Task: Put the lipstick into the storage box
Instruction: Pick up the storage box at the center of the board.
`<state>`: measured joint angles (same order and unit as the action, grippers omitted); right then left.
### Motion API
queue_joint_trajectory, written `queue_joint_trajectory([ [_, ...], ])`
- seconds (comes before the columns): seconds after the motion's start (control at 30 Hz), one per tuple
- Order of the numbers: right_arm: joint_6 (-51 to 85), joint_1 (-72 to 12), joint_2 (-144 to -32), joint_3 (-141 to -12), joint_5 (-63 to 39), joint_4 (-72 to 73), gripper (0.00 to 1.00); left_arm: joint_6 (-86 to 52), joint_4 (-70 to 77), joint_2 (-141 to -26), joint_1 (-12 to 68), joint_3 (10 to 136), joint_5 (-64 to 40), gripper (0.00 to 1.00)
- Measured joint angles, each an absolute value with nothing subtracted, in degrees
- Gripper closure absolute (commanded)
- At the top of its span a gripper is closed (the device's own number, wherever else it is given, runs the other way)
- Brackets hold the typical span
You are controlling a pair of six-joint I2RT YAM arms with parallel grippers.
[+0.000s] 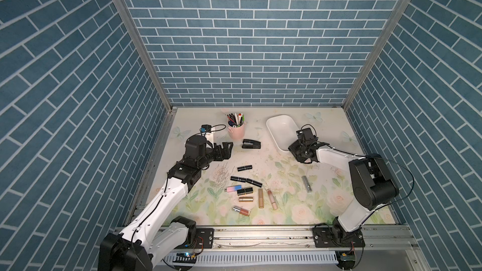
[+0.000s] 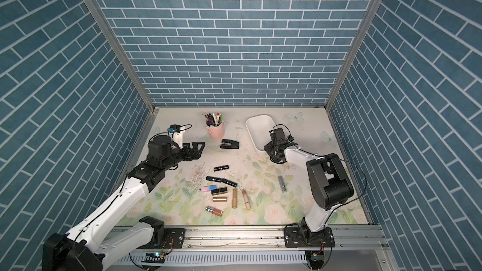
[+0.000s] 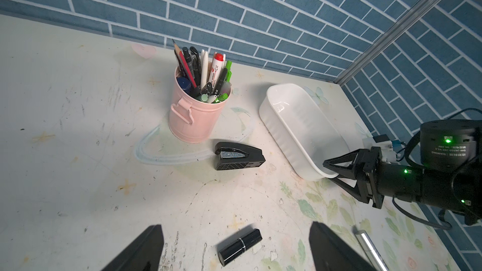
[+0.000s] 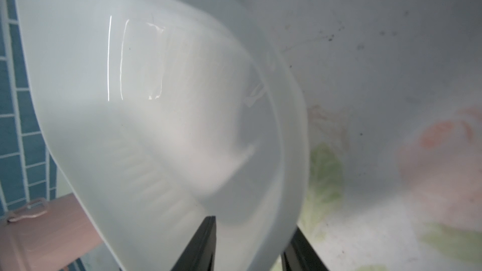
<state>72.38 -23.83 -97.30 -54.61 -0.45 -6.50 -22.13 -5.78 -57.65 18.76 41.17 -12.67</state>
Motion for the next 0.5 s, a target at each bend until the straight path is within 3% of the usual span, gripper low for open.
queue_joint_trajectory([
  [0.27,73.19,-23.97,-97.3,-54.59,-0.32,-5.89,0.99,-21.58,-6.48,-56.16,18.76,40.07,-11.62,0.08],
  [0.5,67.33,-23.64,-97.49,-57.1,-0.16,-8.88,1.0,-20.97,-7.16,-54.96,18.76,40.03,-11.42,0.09],
])
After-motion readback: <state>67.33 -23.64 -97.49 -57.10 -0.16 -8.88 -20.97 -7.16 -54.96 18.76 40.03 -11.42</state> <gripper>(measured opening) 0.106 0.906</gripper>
